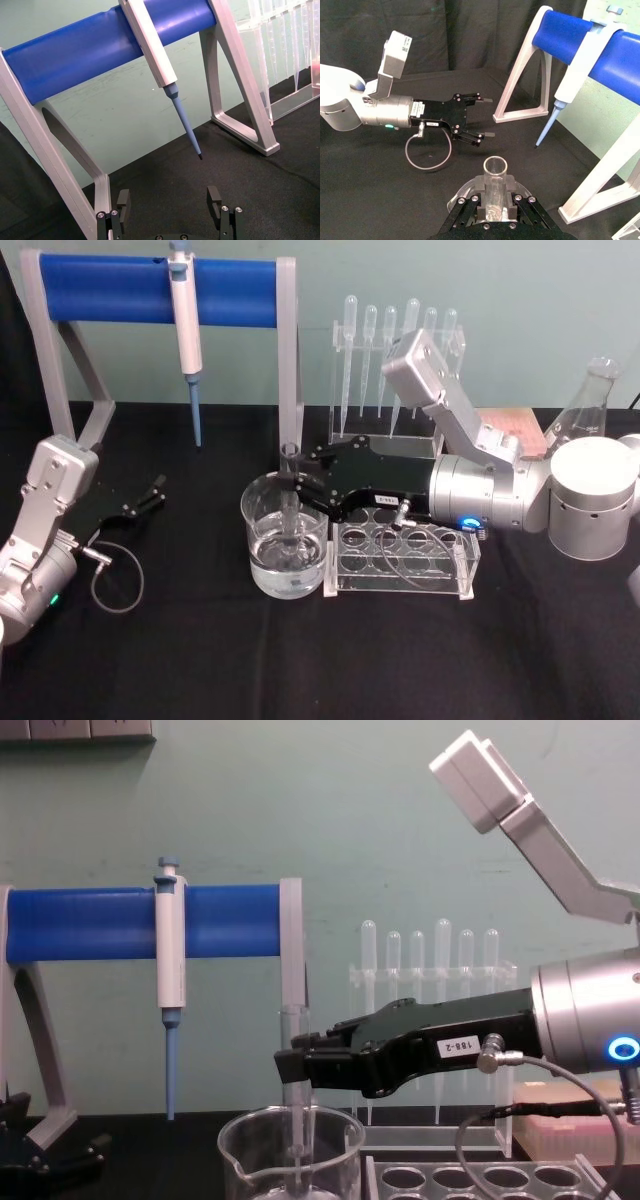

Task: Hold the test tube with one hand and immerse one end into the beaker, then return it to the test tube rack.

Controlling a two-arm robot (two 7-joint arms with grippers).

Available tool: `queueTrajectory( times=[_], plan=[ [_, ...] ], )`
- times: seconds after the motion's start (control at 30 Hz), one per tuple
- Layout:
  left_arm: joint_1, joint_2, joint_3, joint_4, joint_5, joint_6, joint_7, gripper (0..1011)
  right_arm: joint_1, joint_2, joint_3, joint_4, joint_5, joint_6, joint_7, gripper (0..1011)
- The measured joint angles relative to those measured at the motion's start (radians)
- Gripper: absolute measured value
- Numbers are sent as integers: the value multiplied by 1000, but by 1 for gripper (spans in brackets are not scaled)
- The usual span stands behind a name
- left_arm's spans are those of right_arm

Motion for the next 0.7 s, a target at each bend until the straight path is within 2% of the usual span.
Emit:
queueTrajectory(
  times=[0.23, 0.7],
  plan=[
    [0, 0, 0, 0, 0, 0, 0, 1000, -11, -6, 11, 1, -4, 5, 2, 222],
    [0, 0, 0, 0, 0, 0, 0, 1000, -8, -5, 8, 0, -4, 6, 3, 222]
  ],
)
